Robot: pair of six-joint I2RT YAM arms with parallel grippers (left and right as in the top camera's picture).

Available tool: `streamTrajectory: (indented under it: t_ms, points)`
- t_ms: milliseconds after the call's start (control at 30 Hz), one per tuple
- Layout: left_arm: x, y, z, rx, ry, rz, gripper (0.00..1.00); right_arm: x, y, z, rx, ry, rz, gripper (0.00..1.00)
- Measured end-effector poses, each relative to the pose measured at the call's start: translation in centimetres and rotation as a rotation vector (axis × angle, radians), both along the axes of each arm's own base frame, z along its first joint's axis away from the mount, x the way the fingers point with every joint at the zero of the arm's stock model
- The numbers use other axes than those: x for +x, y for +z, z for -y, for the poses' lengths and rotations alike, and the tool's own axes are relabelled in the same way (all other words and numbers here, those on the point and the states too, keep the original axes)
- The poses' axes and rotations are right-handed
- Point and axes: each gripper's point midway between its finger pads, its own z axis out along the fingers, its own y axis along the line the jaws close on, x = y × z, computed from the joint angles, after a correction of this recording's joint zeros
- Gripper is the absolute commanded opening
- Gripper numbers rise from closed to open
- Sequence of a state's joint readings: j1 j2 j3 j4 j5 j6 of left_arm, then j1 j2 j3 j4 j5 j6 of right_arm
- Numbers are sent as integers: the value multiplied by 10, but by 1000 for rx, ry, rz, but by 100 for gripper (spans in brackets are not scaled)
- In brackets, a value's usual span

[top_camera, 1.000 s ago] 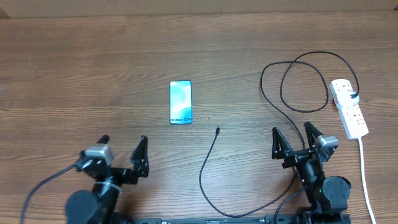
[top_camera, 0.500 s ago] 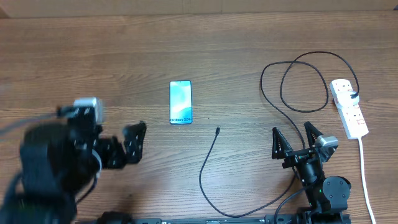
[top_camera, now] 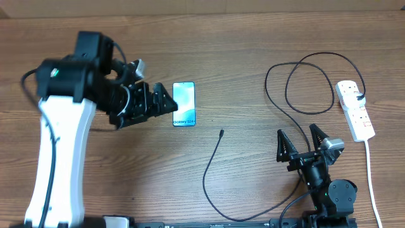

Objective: Plug charger to phone and switch on socket
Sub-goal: 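Move the left gripper forward over the phone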

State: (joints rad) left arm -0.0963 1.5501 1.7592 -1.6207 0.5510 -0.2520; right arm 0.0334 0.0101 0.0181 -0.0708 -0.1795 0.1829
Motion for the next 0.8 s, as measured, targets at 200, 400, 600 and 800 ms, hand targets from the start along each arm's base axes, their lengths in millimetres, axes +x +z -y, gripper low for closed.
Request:
streamTrajectory:
  t_ms: [200,400,600,800]
  points:
    - [10,-36,5,-4,-6,-182,4,0,0,0,0,0,-1,100]
    - [10,-57,17,27,-65,-252,4,0,0,0,1,0,0,100]
    - [7,-74,35,99,-157,-258,4,0,0,0,0,0,0,100]
    - [21,-89,56,122,-225,-192,23,0,0,0,0,0,-1,100]
